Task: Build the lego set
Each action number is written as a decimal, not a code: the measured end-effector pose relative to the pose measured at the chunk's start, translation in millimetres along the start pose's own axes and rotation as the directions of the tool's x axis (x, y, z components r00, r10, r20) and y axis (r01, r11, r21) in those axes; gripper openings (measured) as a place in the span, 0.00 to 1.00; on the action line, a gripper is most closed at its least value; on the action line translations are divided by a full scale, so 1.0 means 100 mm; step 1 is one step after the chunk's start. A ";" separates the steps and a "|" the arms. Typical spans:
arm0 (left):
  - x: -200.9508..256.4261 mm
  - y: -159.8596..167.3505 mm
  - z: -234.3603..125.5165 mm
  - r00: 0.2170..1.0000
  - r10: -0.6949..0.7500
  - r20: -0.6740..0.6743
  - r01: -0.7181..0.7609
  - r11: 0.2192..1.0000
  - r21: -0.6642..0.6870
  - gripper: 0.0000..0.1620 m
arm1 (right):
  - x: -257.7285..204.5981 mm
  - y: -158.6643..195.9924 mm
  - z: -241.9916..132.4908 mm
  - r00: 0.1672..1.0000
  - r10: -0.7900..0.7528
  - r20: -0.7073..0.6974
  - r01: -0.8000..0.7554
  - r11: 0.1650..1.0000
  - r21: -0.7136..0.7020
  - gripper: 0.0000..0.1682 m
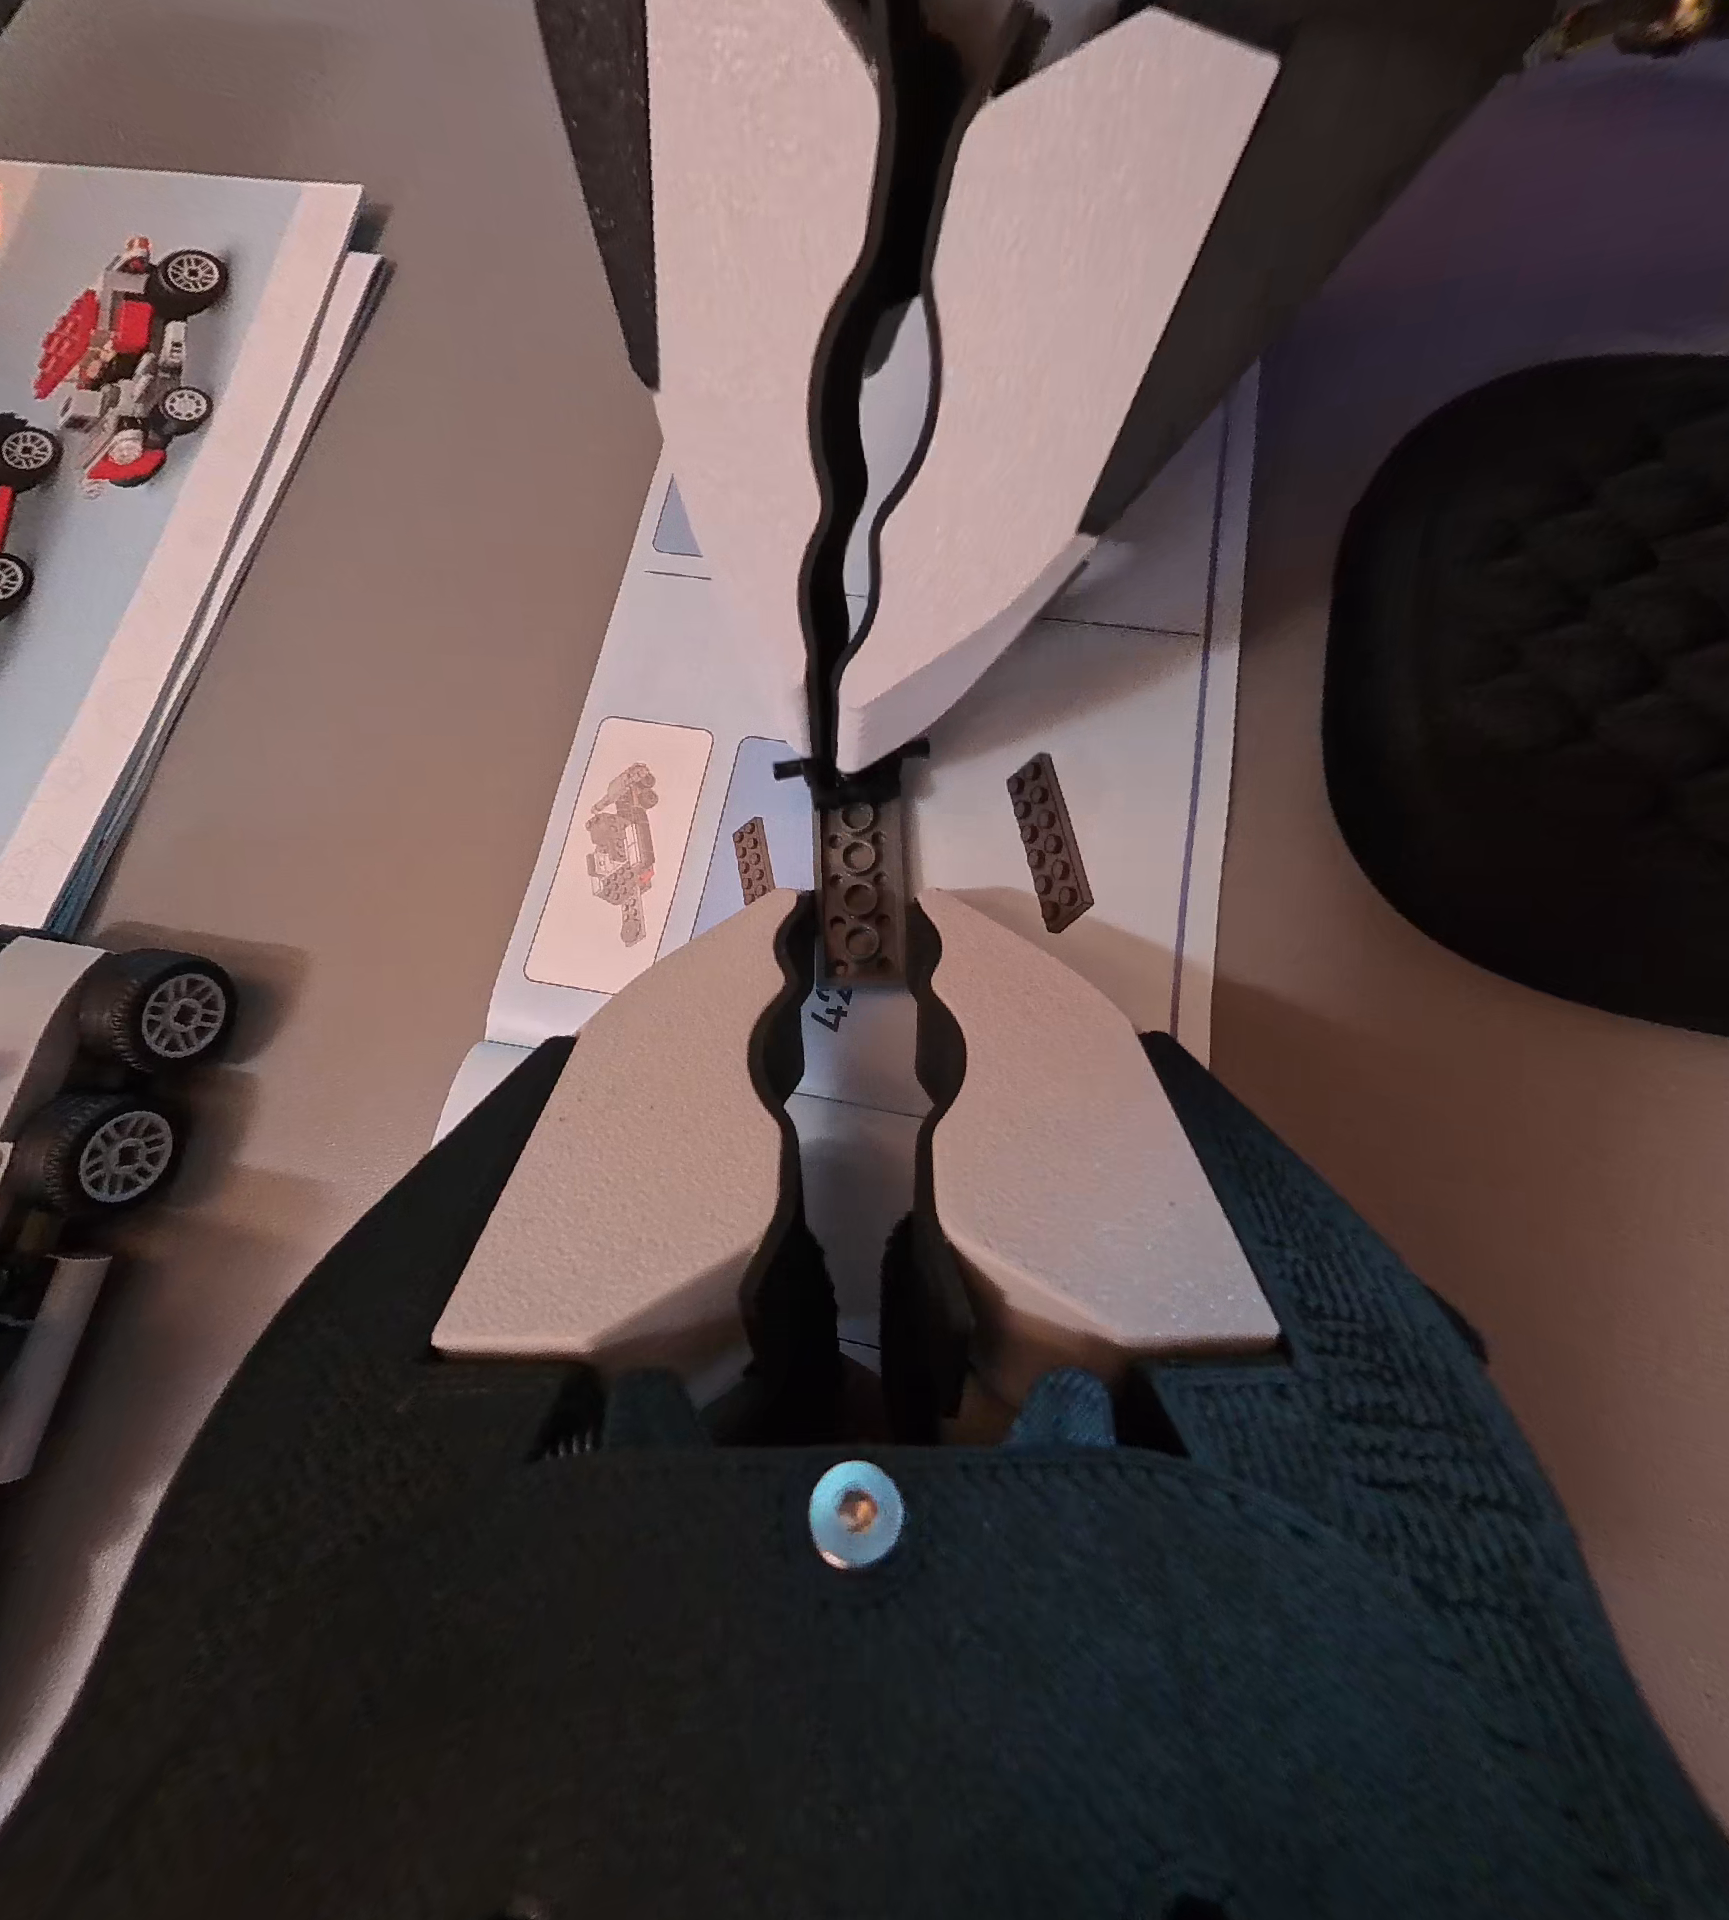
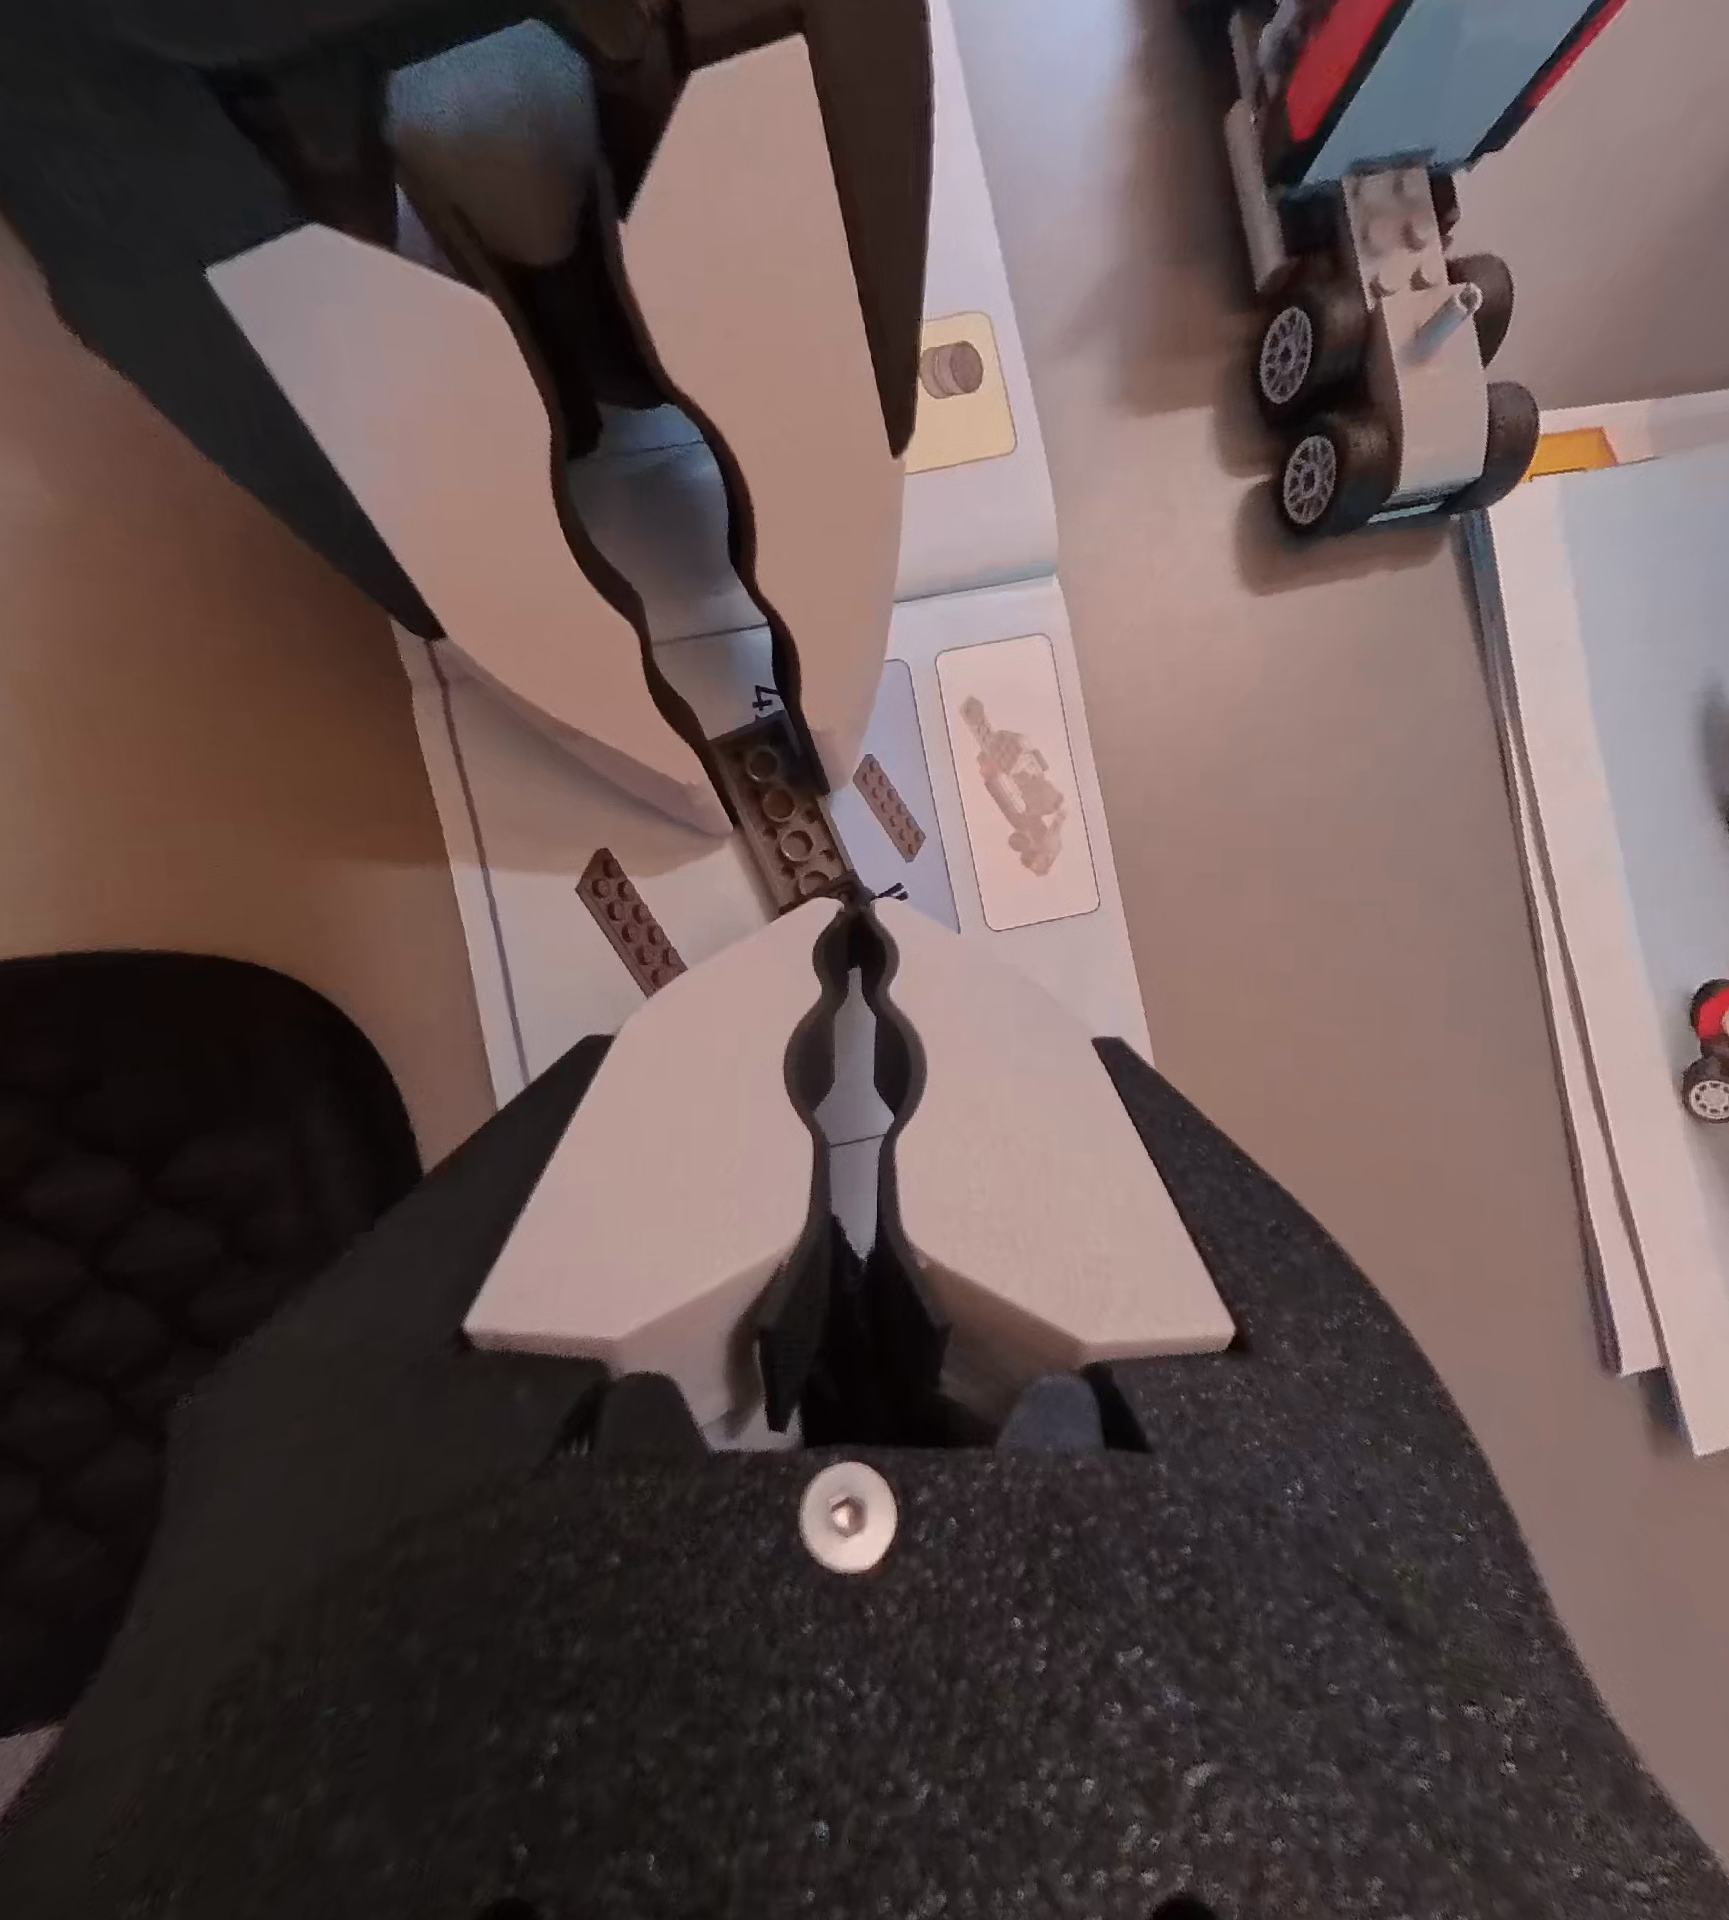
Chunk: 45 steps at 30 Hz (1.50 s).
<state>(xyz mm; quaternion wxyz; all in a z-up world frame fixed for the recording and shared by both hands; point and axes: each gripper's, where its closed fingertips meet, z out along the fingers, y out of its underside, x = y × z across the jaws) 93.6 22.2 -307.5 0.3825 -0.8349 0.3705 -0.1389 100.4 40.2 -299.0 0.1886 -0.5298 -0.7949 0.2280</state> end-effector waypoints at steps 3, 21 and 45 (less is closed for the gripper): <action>0.00 0.00 0.00 1.000 0.001 0.001 -0.001 1.000 0.000 0.10 | 0.00 -0.01 0.01 1.000 0.006 -0.025 -0.006 1.000 0.000 0.00; 0.00 0.00 0.00 1.000 -0.001 0.005 0.001 1.000 0.001 0.10 | 0.02 0.02 0.00 0.966 0.134 -0.222 -0.131 0.991 0.030 0.00; 0.00 0.00 0.00 0.999 -0.027 -0.022 0.027 1.000 -0.001 0.10 | 0.01 0.03 0.02 0.969 -0.146 -0.199 0.114 0.980 -0.164 0.00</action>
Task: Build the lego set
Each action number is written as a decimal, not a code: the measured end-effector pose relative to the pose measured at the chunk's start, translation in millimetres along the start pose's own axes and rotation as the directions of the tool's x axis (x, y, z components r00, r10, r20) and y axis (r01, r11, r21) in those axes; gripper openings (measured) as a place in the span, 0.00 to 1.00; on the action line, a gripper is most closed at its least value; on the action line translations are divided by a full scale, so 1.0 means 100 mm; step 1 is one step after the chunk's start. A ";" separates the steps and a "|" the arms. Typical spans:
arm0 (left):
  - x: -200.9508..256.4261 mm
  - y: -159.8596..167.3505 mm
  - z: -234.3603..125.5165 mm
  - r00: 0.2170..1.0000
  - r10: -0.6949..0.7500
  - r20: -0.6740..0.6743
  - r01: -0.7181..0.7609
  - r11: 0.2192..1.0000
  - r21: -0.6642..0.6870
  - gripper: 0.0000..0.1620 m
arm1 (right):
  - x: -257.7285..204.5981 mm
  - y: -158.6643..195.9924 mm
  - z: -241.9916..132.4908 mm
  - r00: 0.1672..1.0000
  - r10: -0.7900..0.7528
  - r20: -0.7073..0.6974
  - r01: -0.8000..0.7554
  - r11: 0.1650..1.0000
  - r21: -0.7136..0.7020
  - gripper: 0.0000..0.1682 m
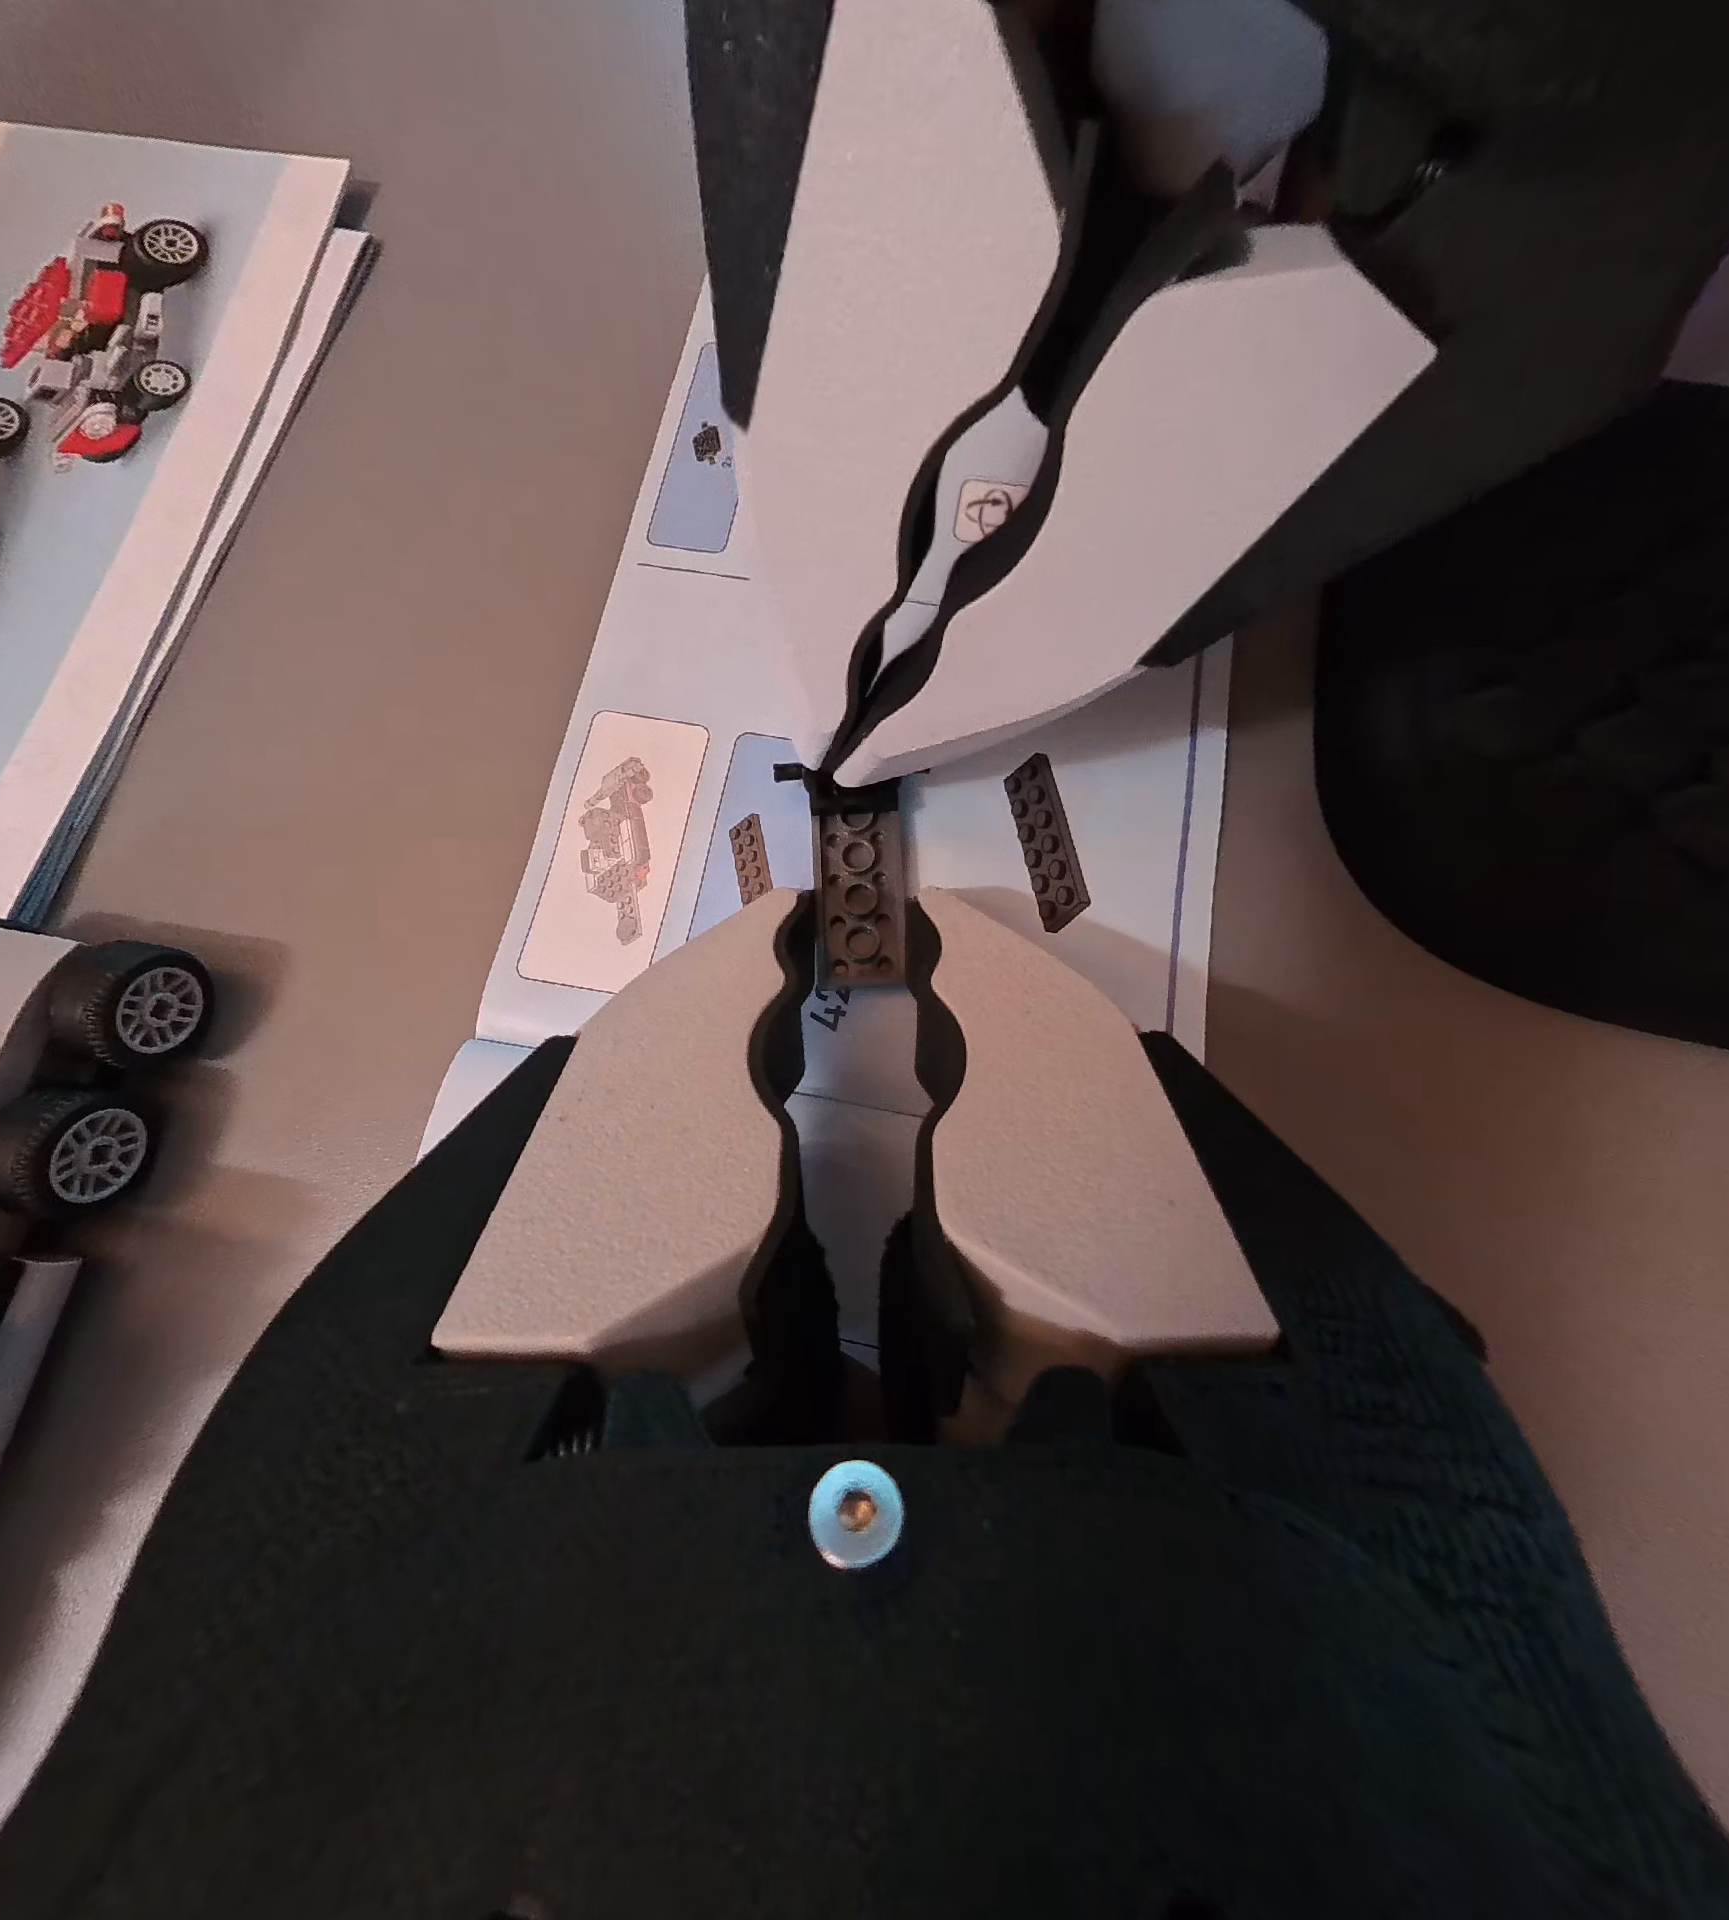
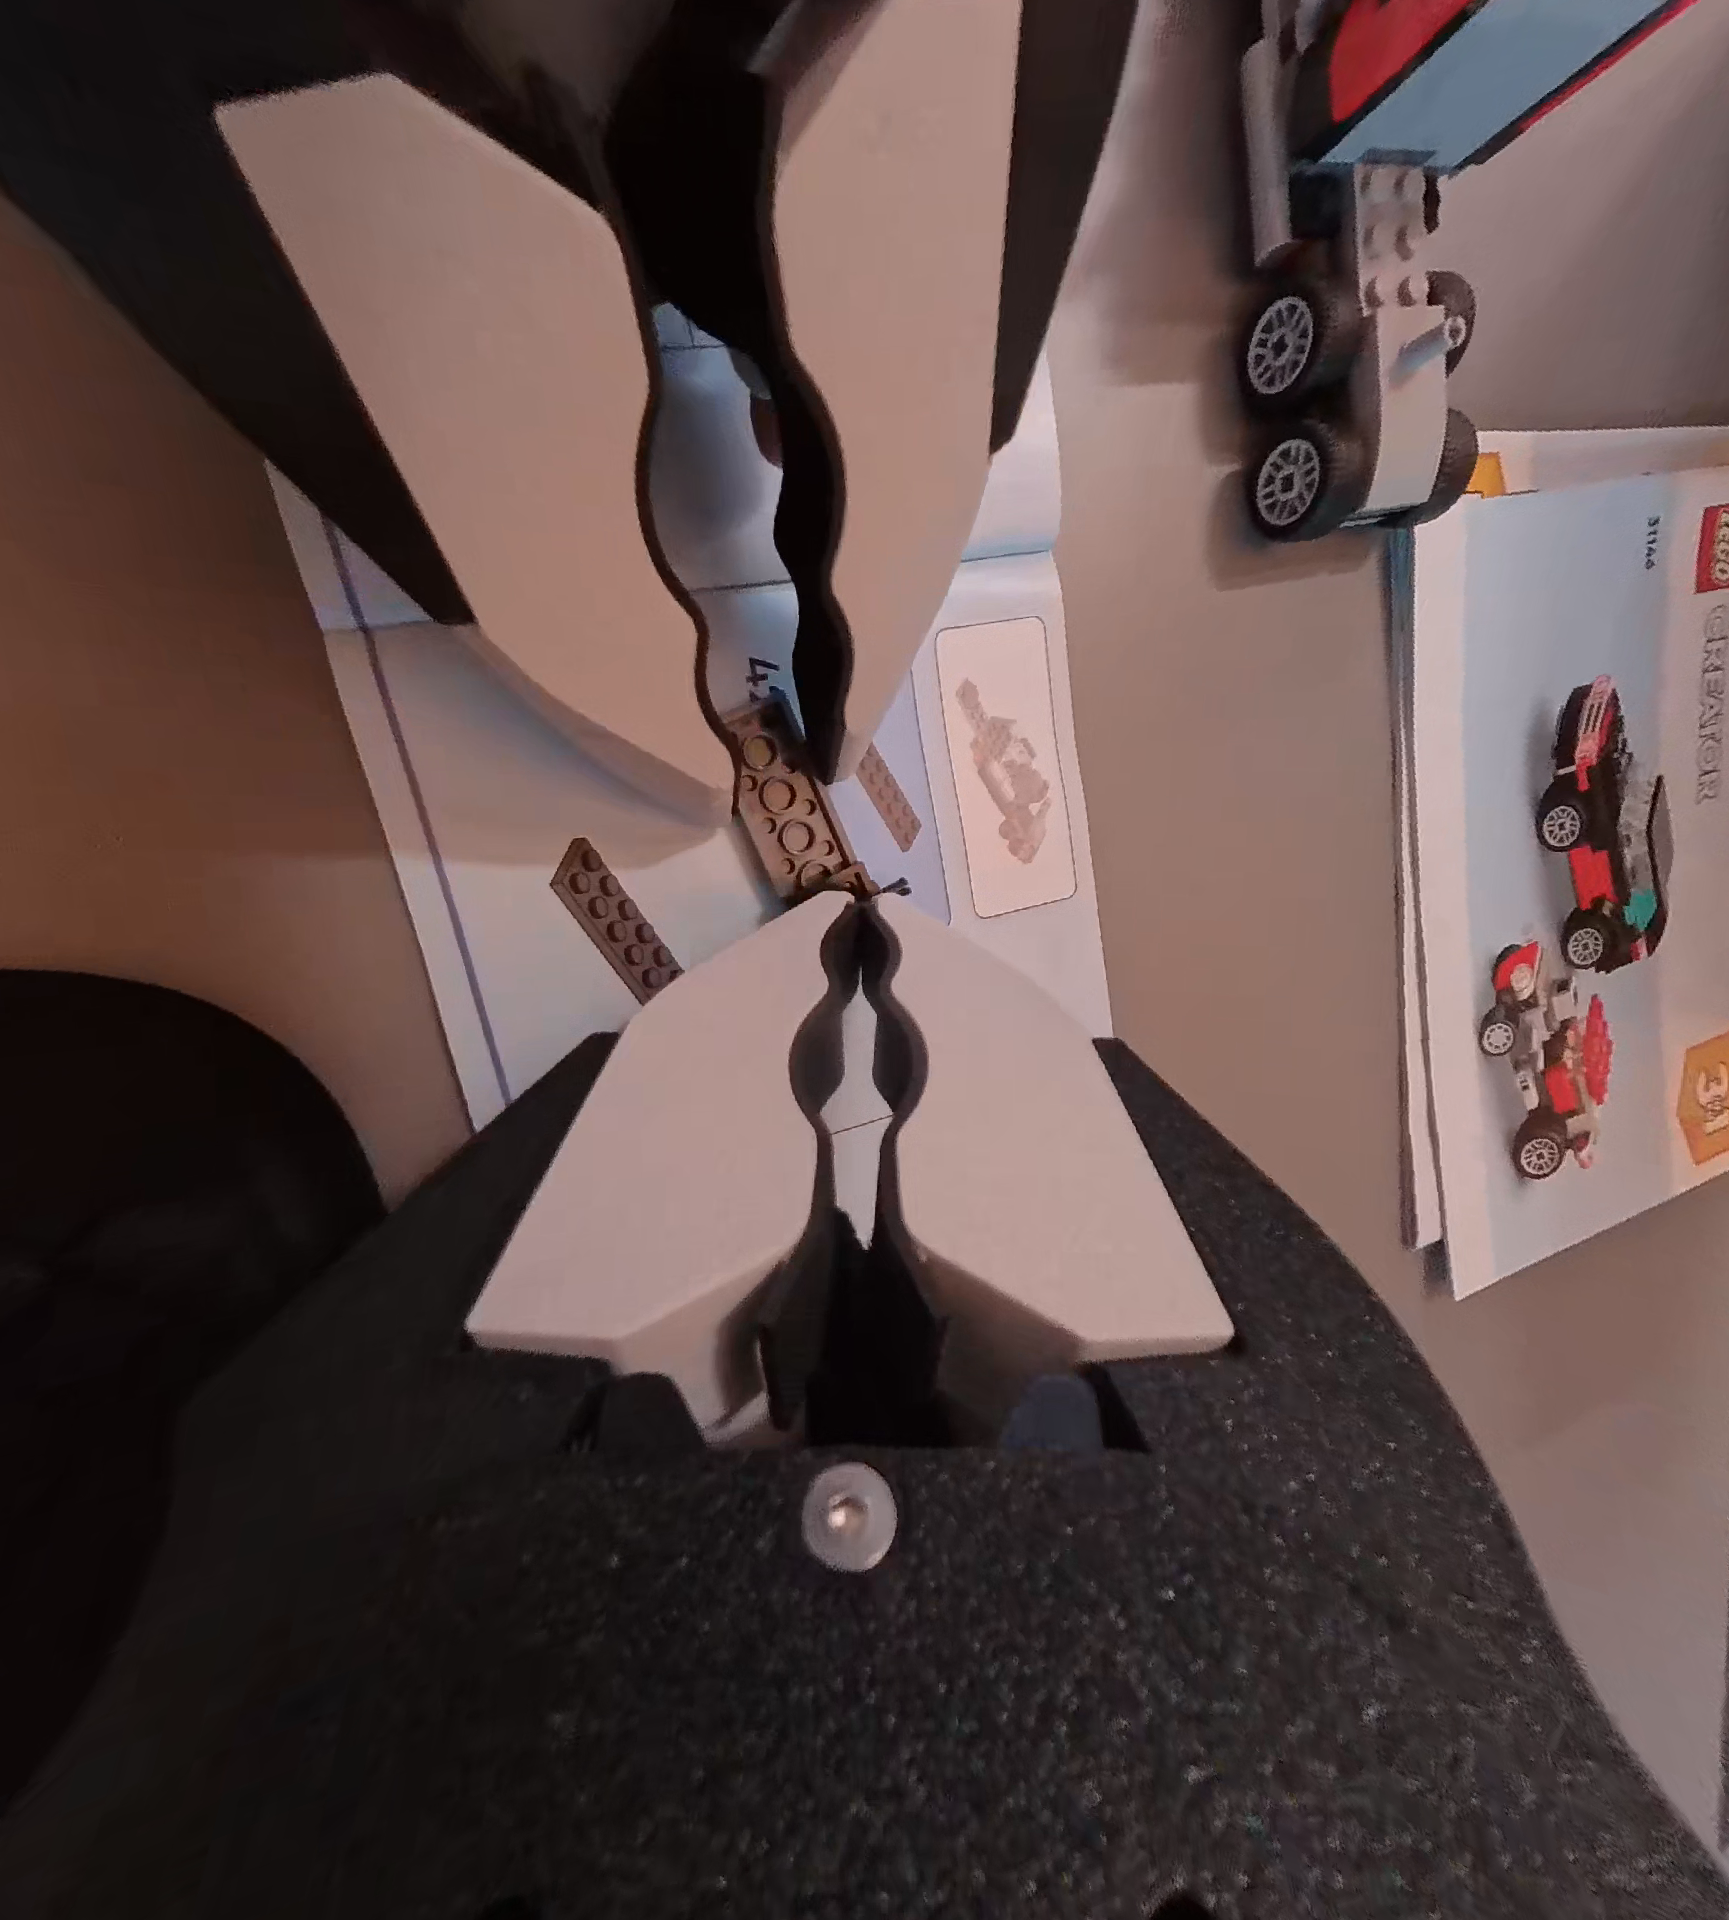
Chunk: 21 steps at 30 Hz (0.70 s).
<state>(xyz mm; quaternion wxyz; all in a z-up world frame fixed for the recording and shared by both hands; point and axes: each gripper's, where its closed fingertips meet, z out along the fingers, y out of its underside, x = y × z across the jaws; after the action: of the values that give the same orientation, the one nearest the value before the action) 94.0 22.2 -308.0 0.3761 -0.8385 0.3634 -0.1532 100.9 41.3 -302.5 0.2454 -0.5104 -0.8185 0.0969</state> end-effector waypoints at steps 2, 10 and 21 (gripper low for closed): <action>0.00 0.00 0.00 1.000 0.010 0.008 -0.010 1.000 0.001 0.10 | 0.00 0.00 0.00 1.000 0.024 0.006 -0.024 1.000 0.018 0.00; 0.00 0.00 0.00 0.999 0.027 0.023 -0.027 1.000 0.002 0.10 | 0.01 -0.01 0.00 0.997 0.069 -0.030 -0.067 0.996 0.064 0.00; 0.02 -0.01 0.00 0.999 0.032 0.010 -0.032 0.999 0.003 0.10 | 0.32 0.06 -0.38 0.973 0.228 -0.044 -0.220 0.965 0.139 0.14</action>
<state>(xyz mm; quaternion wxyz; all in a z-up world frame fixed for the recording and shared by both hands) 95.5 21.3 -307.6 0.3818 -0.8326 0.3748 -0.1436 113.3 68.5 -262.8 0.2910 -0.5849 -0.7393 0.1633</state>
